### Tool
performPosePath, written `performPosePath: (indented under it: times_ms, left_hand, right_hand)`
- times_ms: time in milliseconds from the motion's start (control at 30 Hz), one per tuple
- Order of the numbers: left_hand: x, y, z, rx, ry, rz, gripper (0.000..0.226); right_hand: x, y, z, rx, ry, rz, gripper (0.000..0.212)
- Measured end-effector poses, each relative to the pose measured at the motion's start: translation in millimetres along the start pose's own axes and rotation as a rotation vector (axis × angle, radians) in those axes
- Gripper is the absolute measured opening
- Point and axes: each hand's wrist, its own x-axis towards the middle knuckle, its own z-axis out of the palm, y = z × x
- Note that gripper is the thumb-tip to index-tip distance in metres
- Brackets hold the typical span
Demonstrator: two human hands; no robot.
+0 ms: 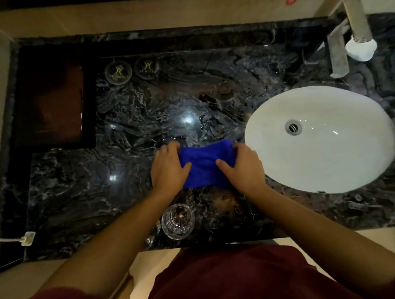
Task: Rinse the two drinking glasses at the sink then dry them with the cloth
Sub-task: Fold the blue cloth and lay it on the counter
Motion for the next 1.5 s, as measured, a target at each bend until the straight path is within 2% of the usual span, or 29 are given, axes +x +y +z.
performPosePath:
  times_ms: [67, 100, 167, 200, 300, 467, 533, 633, 700, 800, 967, 1133, 1333, 1500]
  left_hand:
    - [-3.1, -6.5, -4.4, 0.146, 0.033, 0.239, 0.065]
    - [-3.7, -10.9, -5.9, 0.224, 0.018, 0.361, 0.065]
    - [-2.4, -22.7, -6.7, 0.374, -0.056, 0.529, 0.055]
    - [-1.6, -27.5, -7.8, 0.43, -0.093, 0.552, 0.051]
    - [-0.6, -34.4, -12.5, 0.478, -0.168, 0.506, 0.048]
    - [-10.1, -35.0, -25.1, 0.353, -0.15, 0.429, 0.054]
    - [-23.5, -44.5, -35.7, 0.216, -0.06, 0.341, 0.059]
    - [-61.5, -65.4, -55.8, 0.059, 0.102, 0.214, 0.064]
    - [-97.1, -81.3, -65.2, 0.036, 0.205, 0.154, 0.065]
    - [-149.6, -102.0, -63.7, 0.122, 0.288, 0.107, 0.073]
    - [-203.4, -113.1, -37.3, 0.258, 0.216, 0.041, 0.097]
    - [-210.6, -106.0, -15.0, 0.245, 0.143, -0.02, 0.094]
    - [-198.7, -91.4, -16.6, 0.312, 0.144, -0.034, 0.085]
    - [-191.5, -84.8, -22.8, 0.275, 0.085, -0.049, 0.083]
  right_hand:
    - [-4.1, 9.7, -0.5, -0.176, 0.092, -0.214, 0.071]
    - [-4.8, 14.9, 0.6, -0.235, 0.091, -0.315, 0.07]
    - [-5.2, 24.6, 6.5, -0.328, 0.031, -0.441, 0.063]
    - [-5.5, 28.2, 8.8, -0.381, -0.022, -0.454, 0.062]
    - [-6.1, 36.4, 12.0, -0.487, -0.158, -0.42, 0.059]
    - [-13.6, 27.1, 6.3, -0.445, -0.12, -0.407, 0.066]
    - [-19.9, 20.2, 0.7, -0.378, -0.085, -0.488, 0.07]
    - [-33.6, 12.6, -7.7, -0.222, -0.194, -0.693, 0.077]
    - [-46.8, 6.7, -8.6, -0.168, -0.293, -0.819, 0.085]
    - [-64.5, -1.7, -1.5, -0.257, -0.346, -0.966, 0.099]
    - [-81.2, -20.6, 13.1, -0.452, -0.35, -1.1, 0.103]
    - [-88.8, -33.6, 28.1, -0.621, -0.34, -1.239, 0.087]
    - [-94.4, -47.0, 29.5, -0.628, -0.29, -1.225, 0.071]
    - [-95.3, -56.4, 26.2, -0.65, -0.311, -1.225, 0.071]
